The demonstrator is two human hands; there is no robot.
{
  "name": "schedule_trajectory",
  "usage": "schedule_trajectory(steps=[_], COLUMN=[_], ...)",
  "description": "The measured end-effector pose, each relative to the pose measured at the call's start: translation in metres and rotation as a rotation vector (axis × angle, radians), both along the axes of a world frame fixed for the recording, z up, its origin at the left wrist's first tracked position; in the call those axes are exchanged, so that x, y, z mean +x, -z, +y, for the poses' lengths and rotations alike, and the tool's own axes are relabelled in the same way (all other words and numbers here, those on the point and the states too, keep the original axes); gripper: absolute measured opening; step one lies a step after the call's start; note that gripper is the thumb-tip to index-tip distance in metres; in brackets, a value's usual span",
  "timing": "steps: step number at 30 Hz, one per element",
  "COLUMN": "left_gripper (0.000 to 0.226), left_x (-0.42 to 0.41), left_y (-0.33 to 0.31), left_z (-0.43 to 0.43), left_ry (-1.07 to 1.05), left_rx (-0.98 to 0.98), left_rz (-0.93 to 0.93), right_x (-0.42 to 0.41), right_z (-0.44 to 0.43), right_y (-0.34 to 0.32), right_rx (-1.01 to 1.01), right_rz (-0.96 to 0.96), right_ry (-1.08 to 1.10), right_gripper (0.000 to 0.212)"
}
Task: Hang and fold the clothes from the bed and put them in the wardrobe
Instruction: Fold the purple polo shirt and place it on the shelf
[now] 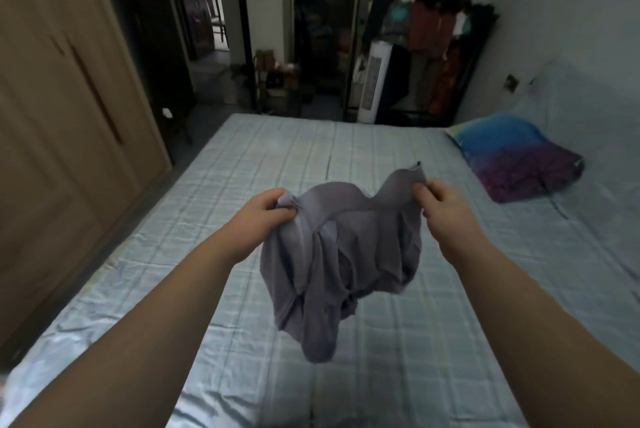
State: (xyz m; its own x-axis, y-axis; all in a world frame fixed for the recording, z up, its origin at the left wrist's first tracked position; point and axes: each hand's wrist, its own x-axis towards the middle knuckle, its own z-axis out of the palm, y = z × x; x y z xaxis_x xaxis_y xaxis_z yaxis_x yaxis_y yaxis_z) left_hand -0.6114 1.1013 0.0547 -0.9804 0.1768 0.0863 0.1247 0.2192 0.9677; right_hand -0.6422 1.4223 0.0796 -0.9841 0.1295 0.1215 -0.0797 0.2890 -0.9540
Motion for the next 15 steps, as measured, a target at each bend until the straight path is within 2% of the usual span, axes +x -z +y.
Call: schedule_trajectory(steps=[3, 6, 10, 15], left_gripper=[0.015, 0.018, 0.046, 0.022], left_x=[0.002, 0.001, -0.009, -0.023], left_y=[-0.023, -0.051, -0.093, -0.133], left_z=[0.013, 0.014, 0.006, -0.006], left_ry=[0.008, 0.084, 0.236, 0.261], left_rx=[-0.083, 0.004, -0.002, -0.213], left_rz=[-0.015, -0.139, -0.285, -0.27], right_x=[0.004, 0.006, 0.003, -0.013], right_z=[0.009, 0.012, 0.008, -0.006], right_y=[-0.013, -0.026, -0.053, -0.088], right_rx=[0.053, 0.11, 0.185, 0.156], right_rz=[0.049, 0.109, 0.21, 0.28], right_ry=[0.025, 0.092, 0.124, 0.139], right_gripper=[0.025, 0.028, 0.03, 0.033])
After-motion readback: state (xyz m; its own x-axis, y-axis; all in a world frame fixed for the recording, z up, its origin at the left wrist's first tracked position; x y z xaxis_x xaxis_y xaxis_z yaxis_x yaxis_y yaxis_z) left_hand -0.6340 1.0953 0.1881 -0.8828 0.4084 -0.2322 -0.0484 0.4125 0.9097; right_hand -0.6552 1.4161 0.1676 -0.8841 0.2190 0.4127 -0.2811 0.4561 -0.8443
